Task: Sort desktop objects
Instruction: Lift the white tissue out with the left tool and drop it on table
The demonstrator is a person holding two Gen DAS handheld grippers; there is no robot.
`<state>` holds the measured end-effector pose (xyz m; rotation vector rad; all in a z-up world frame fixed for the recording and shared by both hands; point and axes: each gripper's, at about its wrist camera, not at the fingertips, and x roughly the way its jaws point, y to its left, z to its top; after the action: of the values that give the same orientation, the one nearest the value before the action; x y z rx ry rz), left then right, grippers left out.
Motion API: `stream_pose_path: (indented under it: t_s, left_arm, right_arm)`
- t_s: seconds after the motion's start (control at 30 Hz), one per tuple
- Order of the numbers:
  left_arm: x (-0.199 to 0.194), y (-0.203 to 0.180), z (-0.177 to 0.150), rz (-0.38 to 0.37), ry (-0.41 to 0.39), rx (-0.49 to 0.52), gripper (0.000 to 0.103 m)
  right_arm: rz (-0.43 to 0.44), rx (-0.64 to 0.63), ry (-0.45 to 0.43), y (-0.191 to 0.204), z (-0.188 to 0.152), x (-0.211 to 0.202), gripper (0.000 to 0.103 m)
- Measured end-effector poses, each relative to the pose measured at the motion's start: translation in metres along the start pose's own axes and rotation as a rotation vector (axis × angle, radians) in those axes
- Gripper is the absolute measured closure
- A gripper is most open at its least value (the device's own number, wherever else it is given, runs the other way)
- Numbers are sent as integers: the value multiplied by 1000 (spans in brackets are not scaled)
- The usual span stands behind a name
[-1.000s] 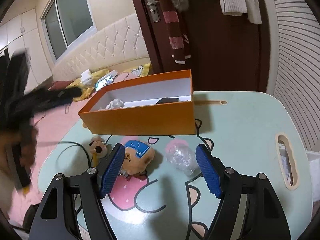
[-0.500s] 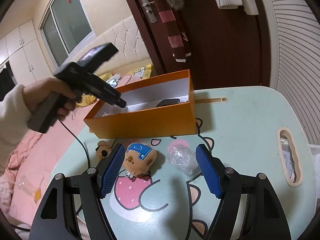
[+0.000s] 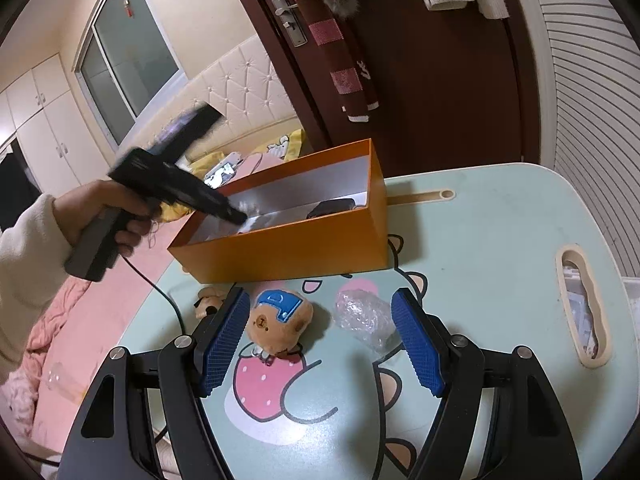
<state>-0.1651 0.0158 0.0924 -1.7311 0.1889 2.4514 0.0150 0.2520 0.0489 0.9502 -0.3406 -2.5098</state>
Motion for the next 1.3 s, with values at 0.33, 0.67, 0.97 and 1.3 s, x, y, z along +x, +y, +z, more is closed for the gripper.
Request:
stream_pose_path:
  t_s: [0.33, 0.67, 0.97, 1.3]
  left_arm:
    - [-131, -3, -22, -119, -274, 4, 94]
    - [-99, -1, -87, -219, -242, -58, 92]
    - [-35, 10, -163, -242, -261, -206, 91]
    - [-26, 15, -205, -235, -516, -257, 20]
  right_arm:
    - [6, 8, 12, -1, -2, 3, 29]
    - [2, -9, 11, 3, -3, 2, 29]
    - [-15, -26, 24, 5, -5, 7, 29]
    - [-23, -54, 77, 10, -9, 19, 29]
